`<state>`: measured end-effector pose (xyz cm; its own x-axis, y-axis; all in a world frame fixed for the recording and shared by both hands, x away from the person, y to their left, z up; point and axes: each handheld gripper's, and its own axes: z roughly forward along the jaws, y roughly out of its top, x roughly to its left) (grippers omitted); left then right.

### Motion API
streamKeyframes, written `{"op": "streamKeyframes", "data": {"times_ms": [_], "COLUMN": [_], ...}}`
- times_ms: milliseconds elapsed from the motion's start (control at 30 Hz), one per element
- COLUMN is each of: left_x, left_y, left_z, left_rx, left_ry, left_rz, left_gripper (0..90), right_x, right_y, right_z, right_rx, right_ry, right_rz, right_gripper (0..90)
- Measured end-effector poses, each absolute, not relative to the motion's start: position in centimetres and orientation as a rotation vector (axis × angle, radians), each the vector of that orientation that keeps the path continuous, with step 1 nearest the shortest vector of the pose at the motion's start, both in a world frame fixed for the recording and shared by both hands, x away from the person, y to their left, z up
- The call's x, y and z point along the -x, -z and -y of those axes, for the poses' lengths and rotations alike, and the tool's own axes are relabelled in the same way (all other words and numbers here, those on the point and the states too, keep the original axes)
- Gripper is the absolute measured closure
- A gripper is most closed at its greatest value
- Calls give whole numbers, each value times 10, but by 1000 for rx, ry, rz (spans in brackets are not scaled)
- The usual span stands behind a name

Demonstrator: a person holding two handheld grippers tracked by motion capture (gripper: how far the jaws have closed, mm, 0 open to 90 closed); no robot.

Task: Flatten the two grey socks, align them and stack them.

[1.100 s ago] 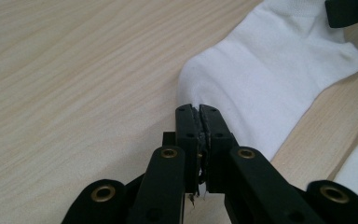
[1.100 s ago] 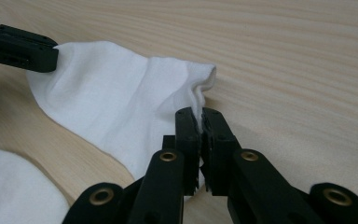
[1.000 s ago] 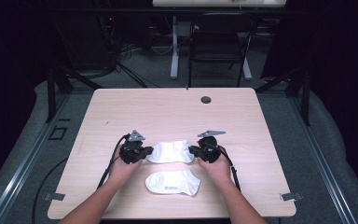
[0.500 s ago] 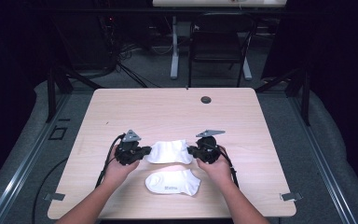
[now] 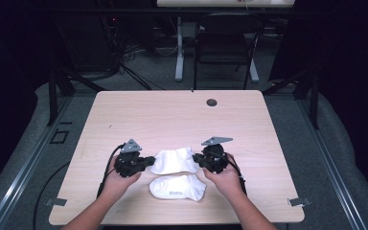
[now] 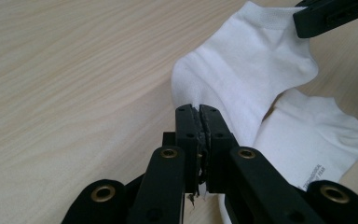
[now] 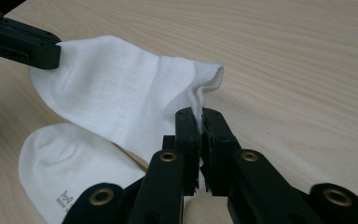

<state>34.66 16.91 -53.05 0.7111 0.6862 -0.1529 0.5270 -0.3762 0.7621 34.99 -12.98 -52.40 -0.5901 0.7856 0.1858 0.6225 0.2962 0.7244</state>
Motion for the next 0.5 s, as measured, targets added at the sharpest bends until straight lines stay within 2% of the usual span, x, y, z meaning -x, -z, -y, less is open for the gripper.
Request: {"op": "streamKeyframes", "data": {"times_ms": [500], "left_x": [-323], "left_y": [534], "left_z": [-173], "left_rx": [-2051], "left_ry": [-201], "left_rz": [-907], "left_gripper": [874], "right_x": [-319], "right_y": [522], "right_z": [133], "right_rx": [-1296], "right_ry": [-1192], "right_rz": [-2394], "right_gripper": [863]}}
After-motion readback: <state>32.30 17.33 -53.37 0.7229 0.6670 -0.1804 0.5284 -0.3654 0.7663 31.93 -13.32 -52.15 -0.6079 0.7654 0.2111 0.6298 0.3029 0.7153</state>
